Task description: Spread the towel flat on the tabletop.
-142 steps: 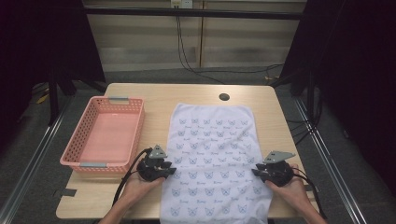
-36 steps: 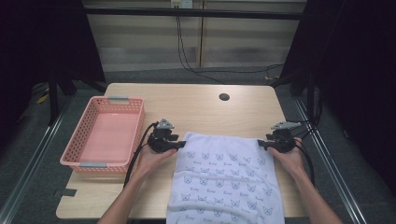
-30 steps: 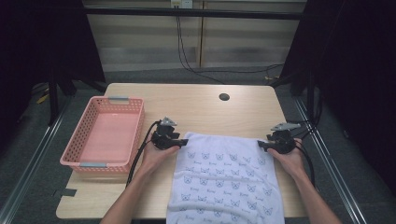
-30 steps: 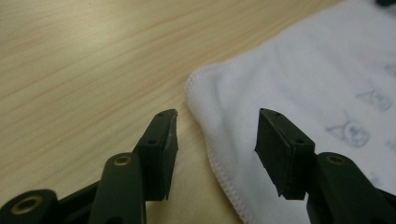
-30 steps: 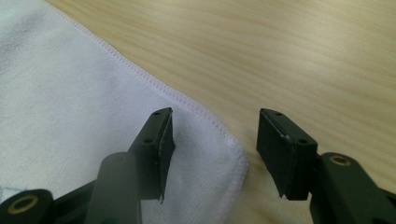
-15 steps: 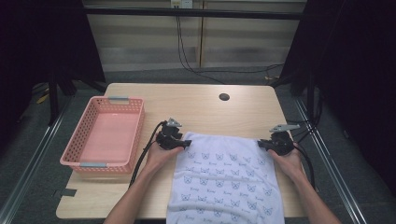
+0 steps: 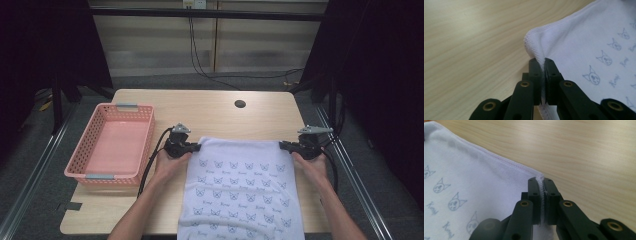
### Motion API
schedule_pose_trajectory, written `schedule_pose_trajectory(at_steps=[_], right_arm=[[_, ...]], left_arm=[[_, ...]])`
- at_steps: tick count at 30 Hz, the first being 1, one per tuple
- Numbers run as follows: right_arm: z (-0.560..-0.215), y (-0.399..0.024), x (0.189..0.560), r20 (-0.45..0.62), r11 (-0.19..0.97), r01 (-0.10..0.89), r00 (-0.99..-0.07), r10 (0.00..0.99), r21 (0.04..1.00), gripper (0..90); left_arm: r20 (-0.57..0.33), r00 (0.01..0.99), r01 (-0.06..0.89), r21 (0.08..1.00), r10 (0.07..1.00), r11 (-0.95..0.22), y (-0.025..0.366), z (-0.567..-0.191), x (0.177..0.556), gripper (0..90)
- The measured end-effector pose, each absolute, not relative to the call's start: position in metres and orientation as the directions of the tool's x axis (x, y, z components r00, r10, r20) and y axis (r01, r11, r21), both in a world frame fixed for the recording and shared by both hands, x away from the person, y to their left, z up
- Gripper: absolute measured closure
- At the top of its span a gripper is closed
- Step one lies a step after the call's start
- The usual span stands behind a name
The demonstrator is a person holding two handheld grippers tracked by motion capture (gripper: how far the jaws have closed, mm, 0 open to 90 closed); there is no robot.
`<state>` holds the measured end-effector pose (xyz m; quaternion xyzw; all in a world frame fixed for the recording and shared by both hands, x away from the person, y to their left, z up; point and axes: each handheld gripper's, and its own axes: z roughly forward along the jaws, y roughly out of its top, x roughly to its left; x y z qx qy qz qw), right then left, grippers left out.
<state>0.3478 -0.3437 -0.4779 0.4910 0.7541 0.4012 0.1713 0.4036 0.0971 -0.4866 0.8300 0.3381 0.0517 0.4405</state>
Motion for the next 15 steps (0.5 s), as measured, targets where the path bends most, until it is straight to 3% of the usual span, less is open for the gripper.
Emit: schedule_pose_trajectory(at_steps=[15], right_arm=[[-0.442,-0.336,0.362,0.181,0.134,0.54,-0.49,0.853,0.831,86.3]], left_arm=[[-0.22,0.751,0.472,0.838,0.623,-0.274,0.123,-0.436,0.398,86.1]])
